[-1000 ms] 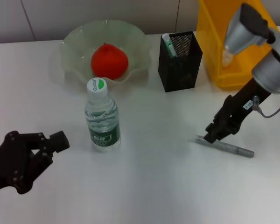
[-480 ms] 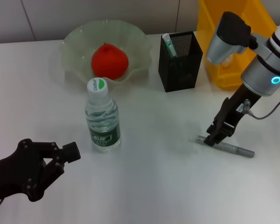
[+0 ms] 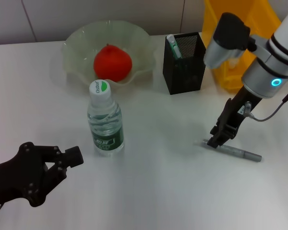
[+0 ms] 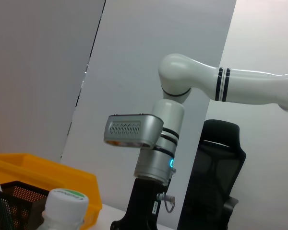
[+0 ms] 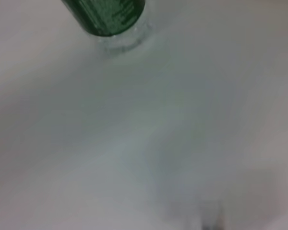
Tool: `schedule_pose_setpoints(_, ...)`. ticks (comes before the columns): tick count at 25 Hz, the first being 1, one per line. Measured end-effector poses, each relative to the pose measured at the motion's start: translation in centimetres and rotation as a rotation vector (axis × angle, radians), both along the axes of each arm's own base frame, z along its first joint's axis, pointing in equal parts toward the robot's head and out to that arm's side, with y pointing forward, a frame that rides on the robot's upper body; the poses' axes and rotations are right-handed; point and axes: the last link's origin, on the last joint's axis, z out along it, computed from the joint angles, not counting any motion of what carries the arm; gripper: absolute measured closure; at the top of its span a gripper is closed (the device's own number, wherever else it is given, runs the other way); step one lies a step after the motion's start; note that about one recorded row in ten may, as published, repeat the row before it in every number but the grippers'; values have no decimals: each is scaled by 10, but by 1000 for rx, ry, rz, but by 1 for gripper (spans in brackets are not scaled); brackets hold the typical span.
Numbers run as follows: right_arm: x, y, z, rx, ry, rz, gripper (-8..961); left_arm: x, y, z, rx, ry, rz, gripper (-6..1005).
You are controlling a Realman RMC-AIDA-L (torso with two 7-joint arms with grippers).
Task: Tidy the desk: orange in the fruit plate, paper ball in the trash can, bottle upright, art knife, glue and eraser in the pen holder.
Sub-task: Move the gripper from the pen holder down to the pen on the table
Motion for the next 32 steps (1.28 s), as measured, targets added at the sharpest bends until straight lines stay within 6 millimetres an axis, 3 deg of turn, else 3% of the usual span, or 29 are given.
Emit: schedule_pose_setpoints(32,1,-4,-19,-40,-74,17,632,-3,-5,-4,3,14,-7,961)
